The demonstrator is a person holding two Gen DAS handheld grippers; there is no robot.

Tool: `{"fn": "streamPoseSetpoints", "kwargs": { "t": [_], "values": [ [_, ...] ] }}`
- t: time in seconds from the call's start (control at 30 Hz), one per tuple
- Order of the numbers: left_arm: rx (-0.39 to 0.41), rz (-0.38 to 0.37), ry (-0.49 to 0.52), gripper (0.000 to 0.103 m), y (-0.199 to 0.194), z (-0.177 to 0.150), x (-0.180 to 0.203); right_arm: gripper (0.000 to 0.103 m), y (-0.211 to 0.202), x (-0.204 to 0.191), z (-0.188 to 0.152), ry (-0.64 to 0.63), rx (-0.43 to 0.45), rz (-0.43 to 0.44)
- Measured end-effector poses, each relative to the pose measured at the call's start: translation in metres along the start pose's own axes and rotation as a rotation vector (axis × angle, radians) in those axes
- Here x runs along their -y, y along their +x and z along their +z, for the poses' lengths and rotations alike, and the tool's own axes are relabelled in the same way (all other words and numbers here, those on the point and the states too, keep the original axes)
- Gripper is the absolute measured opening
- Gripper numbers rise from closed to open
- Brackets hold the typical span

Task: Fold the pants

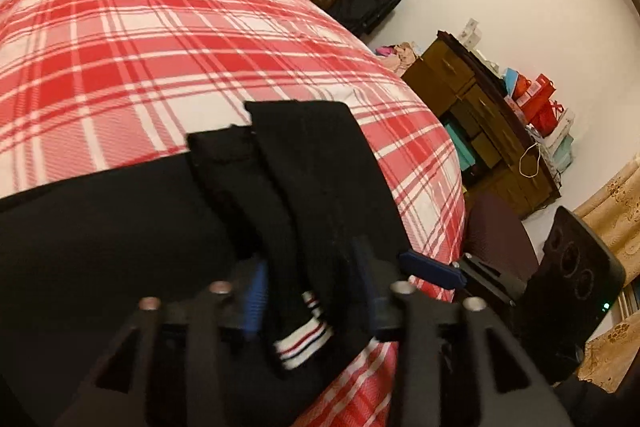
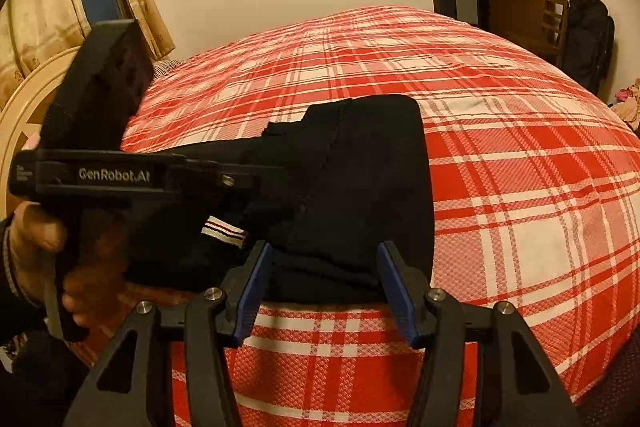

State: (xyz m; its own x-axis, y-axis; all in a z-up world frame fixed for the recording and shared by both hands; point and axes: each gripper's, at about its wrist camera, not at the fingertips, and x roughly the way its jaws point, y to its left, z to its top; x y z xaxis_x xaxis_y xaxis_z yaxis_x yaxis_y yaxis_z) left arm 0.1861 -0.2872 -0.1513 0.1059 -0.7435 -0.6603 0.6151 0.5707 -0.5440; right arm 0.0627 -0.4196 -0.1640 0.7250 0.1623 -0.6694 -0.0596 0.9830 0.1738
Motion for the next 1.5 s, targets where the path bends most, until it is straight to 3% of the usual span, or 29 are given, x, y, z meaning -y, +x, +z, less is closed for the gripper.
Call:
{"fn": "streamPoseSetpoints", "kwargs": {
  "t": [0.07, 0.1, 0.13, 0.23, 0.43, 0.73, 0.9, 1.23, 1.5],
  "values": [
    [0.008, 0.001, 0.034, 0.046, 0.003, 0.001, 0.01, 0.056, 0.0, -0.001, 0.0, -0.015, 0.001, -0.005],
    [0.007, 0.021, 0.059, 0.036, 0.005, 0.001, 0.014, 0.056, -0.001, -0.002, 0.0, -0.023, 0.007, -0.003],
    [0.004, 0.05, 0.086, 0.007, 0.008, 0.002, 0.017, 0.056, -0.004, -0.004, 0.001, -0.028, 0.022, 0.007],
    [-0.005, 0.076, 0.098, 0.007, 0.006, 0.004, 0.017, 0.057, -0.018, -0.006, 0.002, -0.031, 0.08, 0.043],
    [0.124, 0.166, 0.141, 0.007, -0.055, 0.0, 0.012, 0.056, -0.044, 0.004, 0.008, 0.022, 0.218, 0.089],
    [0.209, 0.288, 0.153, 0.007, -0.163, -0.027, -0.03, 0.056, -0.04, -0.017, 0.006, -0.058, 0.191, 0.073],
    [0.23, 0.358, 0.135, 0.007, -0.193, -0.051, -0.056, 0.056, -0.037, -0.027, 0.001, -0.106, 0.174, 0.07],
    [0.254, 0.491, 0.086, 0.007, -0.225, -0.093, -0.1, 0.056, -0.027, -0.039, -0.004, -0.17, 0.133, 0.055],
    [0.185, 0.474, -0.024, 0.009, -0.198, -0.12, -0.14, 0.056, -0.018, -0.059, -0.014, -0.271, 0.092, 0.049]
  ]
}}
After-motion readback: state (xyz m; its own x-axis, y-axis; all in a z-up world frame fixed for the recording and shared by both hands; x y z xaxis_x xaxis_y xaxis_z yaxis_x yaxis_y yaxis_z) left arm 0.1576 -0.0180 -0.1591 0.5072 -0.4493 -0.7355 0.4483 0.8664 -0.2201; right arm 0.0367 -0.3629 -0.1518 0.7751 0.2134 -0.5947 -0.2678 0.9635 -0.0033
